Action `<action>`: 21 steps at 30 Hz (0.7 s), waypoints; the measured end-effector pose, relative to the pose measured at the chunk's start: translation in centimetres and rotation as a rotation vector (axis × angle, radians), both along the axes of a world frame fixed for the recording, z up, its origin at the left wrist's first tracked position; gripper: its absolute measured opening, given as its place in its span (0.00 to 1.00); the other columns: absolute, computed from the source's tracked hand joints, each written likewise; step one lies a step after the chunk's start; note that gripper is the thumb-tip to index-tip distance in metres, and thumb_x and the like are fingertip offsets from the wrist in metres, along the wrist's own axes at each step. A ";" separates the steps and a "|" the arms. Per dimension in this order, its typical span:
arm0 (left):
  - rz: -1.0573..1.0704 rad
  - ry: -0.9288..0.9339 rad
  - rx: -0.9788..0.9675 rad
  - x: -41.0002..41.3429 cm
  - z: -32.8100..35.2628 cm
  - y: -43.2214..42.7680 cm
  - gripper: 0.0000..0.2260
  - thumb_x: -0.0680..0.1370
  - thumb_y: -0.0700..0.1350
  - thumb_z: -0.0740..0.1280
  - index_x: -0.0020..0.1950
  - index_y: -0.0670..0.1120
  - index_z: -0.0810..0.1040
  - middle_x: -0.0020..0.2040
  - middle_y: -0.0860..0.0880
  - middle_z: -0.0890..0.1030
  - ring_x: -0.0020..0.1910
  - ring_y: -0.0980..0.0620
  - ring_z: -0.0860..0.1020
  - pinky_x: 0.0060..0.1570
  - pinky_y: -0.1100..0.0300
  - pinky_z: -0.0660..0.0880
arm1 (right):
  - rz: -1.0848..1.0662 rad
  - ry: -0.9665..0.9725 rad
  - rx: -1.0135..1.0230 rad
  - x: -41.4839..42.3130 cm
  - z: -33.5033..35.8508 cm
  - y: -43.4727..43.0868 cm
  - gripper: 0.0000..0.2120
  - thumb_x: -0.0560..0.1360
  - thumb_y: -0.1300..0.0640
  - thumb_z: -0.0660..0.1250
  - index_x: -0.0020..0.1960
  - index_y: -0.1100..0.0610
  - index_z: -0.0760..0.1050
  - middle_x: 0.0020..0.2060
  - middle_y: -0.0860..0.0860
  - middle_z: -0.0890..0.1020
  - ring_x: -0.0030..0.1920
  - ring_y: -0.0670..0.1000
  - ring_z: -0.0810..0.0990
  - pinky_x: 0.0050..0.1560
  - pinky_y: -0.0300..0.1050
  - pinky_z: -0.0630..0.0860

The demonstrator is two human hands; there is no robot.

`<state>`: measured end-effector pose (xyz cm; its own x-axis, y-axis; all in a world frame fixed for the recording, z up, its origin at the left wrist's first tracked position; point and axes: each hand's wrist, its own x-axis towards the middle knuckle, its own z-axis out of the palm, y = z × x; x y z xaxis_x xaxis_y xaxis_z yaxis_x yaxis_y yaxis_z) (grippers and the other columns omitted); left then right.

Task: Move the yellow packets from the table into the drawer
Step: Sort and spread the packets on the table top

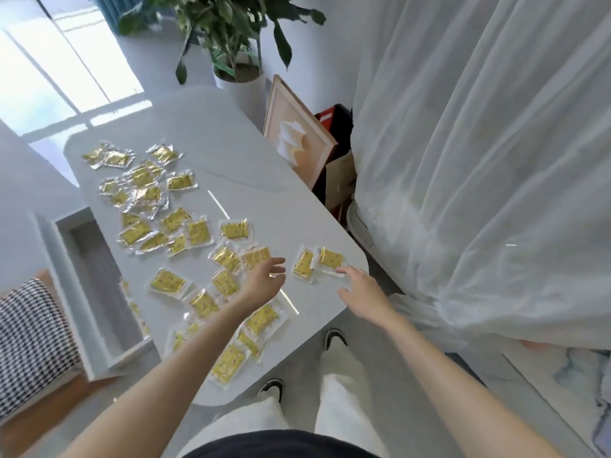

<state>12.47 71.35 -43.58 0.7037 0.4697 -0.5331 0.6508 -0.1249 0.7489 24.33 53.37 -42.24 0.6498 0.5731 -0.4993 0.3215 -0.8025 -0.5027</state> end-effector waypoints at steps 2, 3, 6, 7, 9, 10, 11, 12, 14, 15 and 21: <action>0.069 0.018 0.002 2.0 -1.3 -0.6 0.18 0.78 0.38 0.61 0.68 0.46 0.71 0.60 0.47 0.78 0.54 0.50 0.77 0.53 0.58 0.74 | 0.042 0.034 -0.022 3.6 -1.7 0.3 0.22 0.77 0.60 0.59 0.70 0.53 0.67 0.69 0.51 0.69 0.66 0.53 0.70 0.62 0.45 0.68; 0.101 0.025 0.006 2.8 -1.6 -0.9 0.18 0.78 0.38 0.61 0.68 0.46 0.71 0.60 0.47 0.78 0.55 0.50 0.77 0.53 0.58 0.75 | 0.049 0.047 -0.025 5.2 -2.4 0.5 0.22 0.77 0.61 0.59 0.70 0.53 0.67 0.69 0.51 0.70 0.66 0.53 0.70 0.62 0.45 0.69; 0.243 0.048 -0.008 4.9 -2.6 -1.5 0.18 0.78 0.38 0.61 0.68 0.46 0.72 0.60 0.46 0.79 0.55 0.49 0.78 0.53 0.56 0.76 | 0.067 0.086 -0.037 9.4 -4.1 1.4 0.22 0.76 0.61 0.61 0.69 0.54 0.68 0.67 0.52 0.72 0.65 0.53 0.71 0.60 0.44 0.69; 0.280 0.051 -0.015 5.5 -2.8 -1.8 0.17 0.78 0.38 0.61 0.68 0.46 0.72 0.60 0.46 0.79 0.55 0.49 0.78 0.53 0.55 0.77 | 0.070 0.099 -0.041 10.6 -4.6 1.7 0.21 0.76 0.61 0.61 0.69 0.55 0.68 0.67 0.53 0.72 0.65 0.53 0.71 0.60 0.43 0.68; 0.348 0.064 -0.033 6.6 -3.6 -2.2 0.18 0.79 0.39 0.61 0.68 0.46 0.71 0.60 0.46 0.79 0.56 0.49 0.78 0.53 0.56 0.76 | 0.103 0.127 -0.057 12.9 -6.0 2.4 0.20 0.77 0.61 0.61 0.69 0.56 0.68 0.66 0.54 0.72 0.64 0.53 0.71 0.56 0.41 0.68; 0.363 0.068 -0.033 6.9 -3.9 -2.4 0.18 0.79 0.40 0.61 0.69 0.47 0.71 0.60 0.47 0.79 0.56 0.50 0.78 0.54 0.57 0.76 | 0.105 0.140 -0.064 13.7 -6.6 2.7 0.20 0.77 0.60 0.61 0.69 0.56 0.68 0.66 0.54 0.72 0.64 0.53 0.72 0.55 0.40 0.67; 0.390 0.077 -0.036 7.2 -4.4 -2.4 0.18 0.79 0.41 0.61 0.69 0.48 0.71 0.60 0.48 0.79 0.56 0.50 0.77 0.55 0.56 0.76 | 0.110 0.150 -0.072 14.5 -7.4 3.2 0.20 0.77 0.60 0.61 0.69 0.56 0.68 0.66 0.54 0.72 0.64 0.53 0.72 0.54 0.40 0.66; 0.430 0.085 -0.047 7.5 -5.0 -2.4 0.18 0.79 0.41 0.61 0.69 0.48 0.71 0.61 0.48 0.78 0.57 0.50 0.77 0.56 0.55 0.76 | 0.122 0.160 -0.082 15.3 -8.6 3.8 0.20 0.77 0.60 0.62 0.69 0.56 0.67 0.66 0.53 0.72 0.64 0.53 0.71 0.54 0.40 0.66; 0.490 0.102 -0.069 7.7 -6.4 -2.6 0.17 0.80 0.41 0.60 0.69 0.47 0.70 0.61 0.48 0.78 0.56 0.51 0.77 0.54 0.57 0.75 | 0.125 0.182 -0.100 16.2 -10.8 4.5 0.21 0.77 0.58 0.63 0.69 0.55 0.67 0.67 0.53 0.72 0.65 0.53 0.71 0.57 0.42 0.67; 0.517 0.111 -0.080 7.8 -7.2 -2.6 0.17 0.80 0.41 0.60 0.69 0.47 0.70 0.61 0.48 0.77 0.56 0.52 0.76 0.52 0.59 0.74 | 0.123 0.191 -0.107 16.7 -12.0 4.9 0.21 0.77 0.57 0.63 0.69 0.55 0.67 0.67 0.53 0.72 0.66 0.54 0.71 0.58 0.43 0.67; 0.575 0.200 -0.106 7.3 -14.1 -3.1 0.17 0.80 0.42 0.60 0.70 0.48 0.70 0.62 0.48 0.78 0.57 0.52 0.76 0.49 0.62 0.73 | 0.125 0.199 -0.197 18.2 -20.3 6.5 0.22 0.76 0.55 0.65 0.68 0.55 0.67 0.66 0.53 0.71 0.62 0.54 0.73 0.51 0.44 0.71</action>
